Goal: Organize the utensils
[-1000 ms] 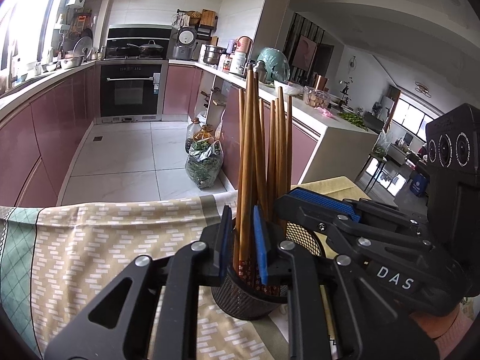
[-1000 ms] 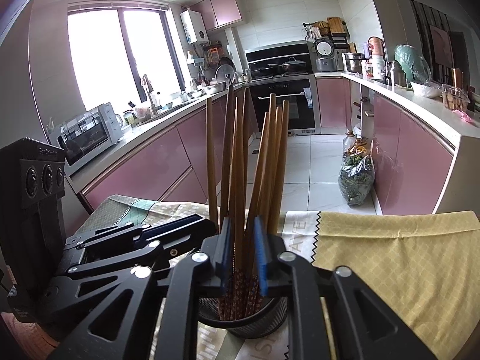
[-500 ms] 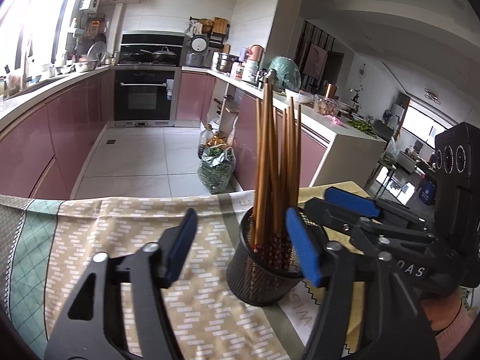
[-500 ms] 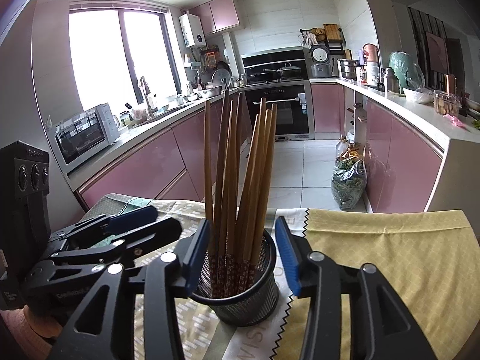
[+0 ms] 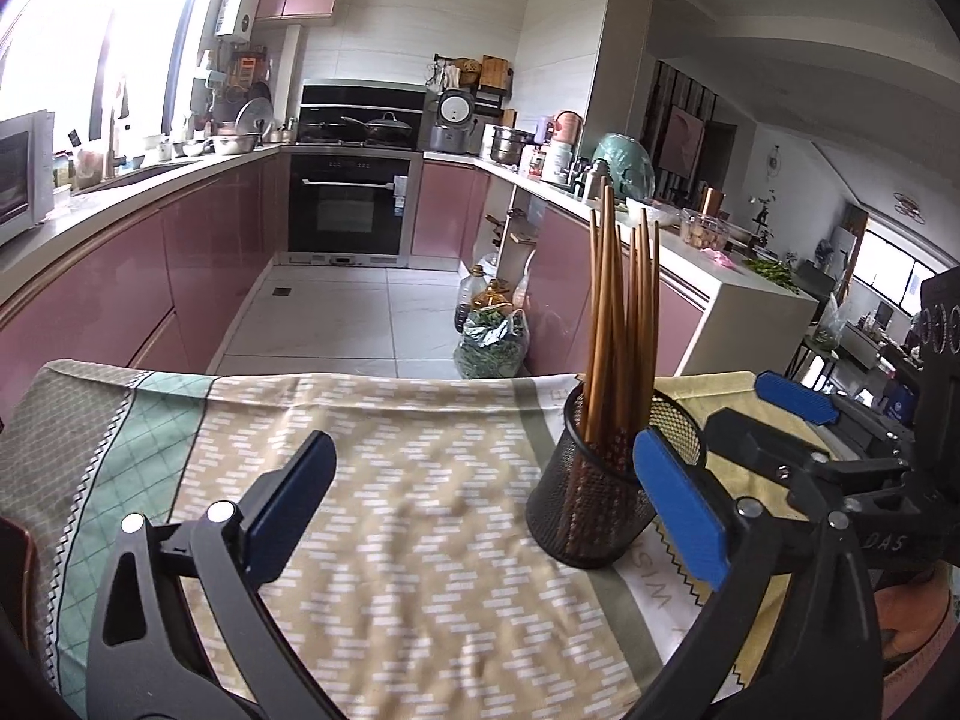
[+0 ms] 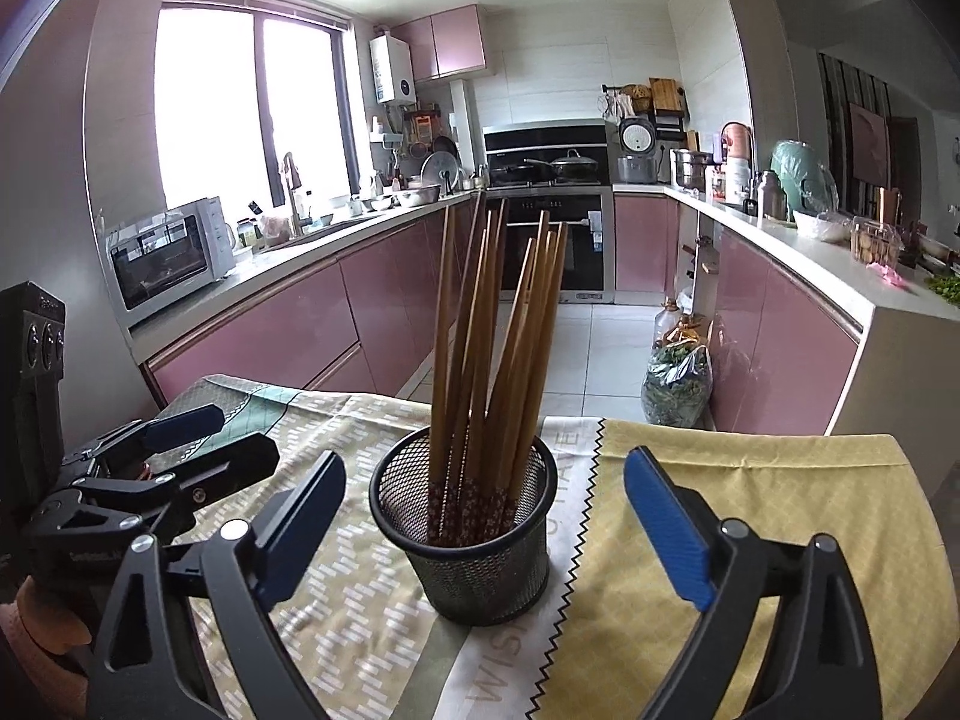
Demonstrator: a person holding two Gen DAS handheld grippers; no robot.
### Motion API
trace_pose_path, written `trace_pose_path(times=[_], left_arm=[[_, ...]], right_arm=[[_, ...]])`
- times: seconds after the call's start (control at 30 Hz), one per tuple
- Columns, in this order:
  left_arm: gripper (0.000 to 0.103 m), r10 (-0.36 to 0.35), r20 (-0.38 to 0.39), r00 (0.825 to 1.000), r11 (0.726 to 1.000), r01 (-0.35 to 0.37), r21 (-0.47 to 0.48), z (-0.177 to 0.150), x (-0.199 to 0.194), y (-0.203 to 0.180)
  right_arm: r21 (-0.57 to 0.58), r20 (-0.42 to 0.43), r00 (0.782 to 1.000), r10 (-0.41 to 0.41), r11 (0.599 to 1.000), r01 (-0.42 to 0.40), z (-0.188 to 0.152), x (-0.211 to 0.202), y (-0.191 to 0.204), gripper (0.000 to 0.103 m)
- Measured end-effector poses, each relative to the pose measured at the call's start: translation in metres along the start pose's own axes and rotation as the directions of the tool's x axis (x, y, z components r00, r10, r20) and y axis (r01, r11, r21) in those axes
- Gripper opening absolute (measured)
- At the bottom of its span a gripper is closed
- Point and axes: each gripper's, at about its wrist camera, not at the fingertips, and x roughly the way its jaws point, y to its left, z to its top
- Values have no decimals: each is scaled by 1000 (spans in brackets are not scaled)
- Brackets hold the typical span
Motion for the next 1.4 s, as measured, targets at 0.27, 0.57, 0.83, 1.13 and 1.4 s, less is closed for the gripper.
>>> trace_pose_path(times=[0.27, 0.57, 0.83, 1.13, 1.4], left_arm=[[98, 64, 52, 997, 998, -64, -1, -8, -27, 0], [98, 116, 148, 982, 993, -117, -2, -15, -64, -1], [98, 147, 220, 964, 989, -151, -1, -15, -92, 1], [98, 164, 259, 952, 985, -173, 12, -19, -114, -2], [98, 168, 275, 947, 984, -180, 18, -20, -125, -5]], right_arm=[[-1, 33, 999, -21, 1000, 21, -10, -13, 14, 97], [-34, 130, 991, -27, 999, 32, -16, -40, 42, 97], [-58, 203, 979, -27, 998, 39, -18, -56, 58, 97], [-46, 218, 976, -21, 998, 32, -18, -61, 62, 97], [-42, 232, 972, -22, 999, 33, -18, -65, 62, 97]])
